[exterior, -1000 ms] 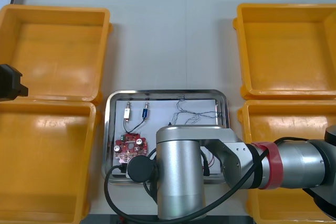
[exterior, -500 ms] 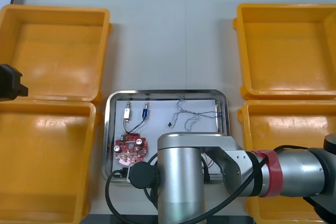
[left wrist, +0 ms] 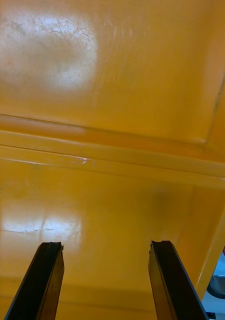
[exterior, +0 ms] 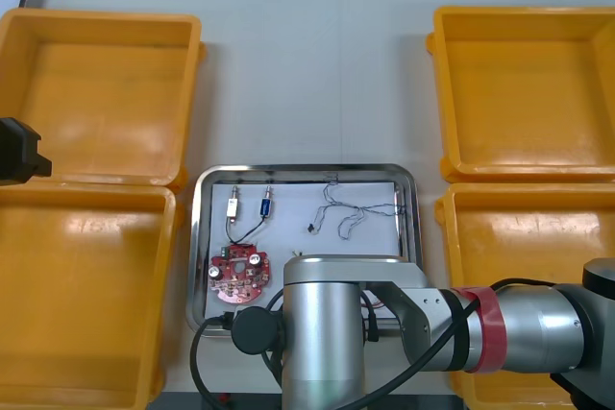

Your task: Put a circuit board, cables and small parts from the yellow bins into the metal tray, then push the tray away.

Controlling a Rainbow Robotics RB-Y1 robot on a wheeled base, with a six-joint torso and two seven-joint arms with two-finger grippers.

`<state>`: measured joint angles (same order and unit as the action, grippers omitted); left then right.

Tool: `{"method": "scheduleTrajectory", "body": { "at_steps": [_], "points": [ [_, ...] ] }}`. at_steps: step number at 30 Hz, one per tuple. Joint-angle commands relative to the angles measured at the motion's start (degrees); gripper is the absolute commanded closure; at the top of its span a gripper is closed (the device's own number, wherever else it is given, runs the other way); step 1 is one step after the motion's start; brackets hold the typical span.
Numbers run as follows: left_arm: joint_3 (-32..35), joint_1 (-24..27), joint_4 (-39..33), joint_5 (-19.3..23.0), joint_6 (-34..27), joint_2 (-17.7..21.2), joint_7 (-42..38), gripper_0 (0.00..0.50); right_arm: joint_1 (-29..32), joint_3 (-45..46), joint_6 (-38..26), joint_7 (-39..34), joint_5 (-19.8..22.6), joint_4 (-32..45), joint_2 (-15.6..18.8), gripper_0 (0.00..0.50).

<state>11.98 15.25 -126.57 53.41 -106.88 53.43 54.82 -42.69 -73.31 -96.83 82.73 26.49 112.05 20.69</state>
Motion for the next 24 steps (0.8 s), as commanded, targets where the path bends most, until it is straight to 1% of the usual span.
{"method": "scheduleTrajectory", "body": {
  "at_steps": [1, 8, 9, 10, 11, 12, 13, 14, 24],
  "points": [
    [2.0, -0.8, -1.0, -0.2, -0.4, 1.8, 4.4, 0.000, 0.9, -1.6, 0.8, 2.7, -0.8, 0.5, -1.7, 0.000],
    [2.0, -0.8, -1.0, -0.2, -0.4, 1.8, 4.4, 0.000, 1.1, -1.8, 1.0, 2.7, -1.1, 0.5, -1.7, 0.000],
    [2.0, -0.8, -1.0, -0.2, -0.4, 1.8, 4.4, 0.000, 1.1, -1.8, 1.0, 2.6, -1.1, 0.5, -1.7, 0.058],
    [2.0, -0.8, -1.0, -0.2, -0.4, 1.8, 4.4, 0.000, 1.1, -1.8, 1.0, 2.7, -1.1, 0.5, -1.6, 0.199],
    [2.0, -0.8, -1.0, -0.2, -0.4, 1.8, 4.4, 0.000, 1.1, -1.8, 1.0, 2.7, -1.2, 0.5, -1.6, 0.277],
    [2.0, -0.8, -1.0, -0.2, -0.4, 1.8, 4.4, 0.000, 1.1, -1.8, 1.0, 2.7, -1.2, 0.5, -1.7, 0.411],
    [2.0, -0.8, -1.0, -0.2, -0.4, 1.8, 4.4, 0.000, 1.1, -1.8, 1.0, 2.6, -1.2, 0.5, -1.6, 0.411],
    [2.0, -0.8, -1.0, -0.2, -0.4, 1.8, 4.4, 0.000, 1.1, -1.8, 1.0, 2.7, -1.3, 0.5, -1.6, 0.498],
    [2.0, -0.8, -1.0, -0.2, -0.4, 1.8, 4.4, 0.000, 0.9, -1.8, 1.0, 2.9, -1.3, 0.5, -1.5, 0.500]
  ]
}}
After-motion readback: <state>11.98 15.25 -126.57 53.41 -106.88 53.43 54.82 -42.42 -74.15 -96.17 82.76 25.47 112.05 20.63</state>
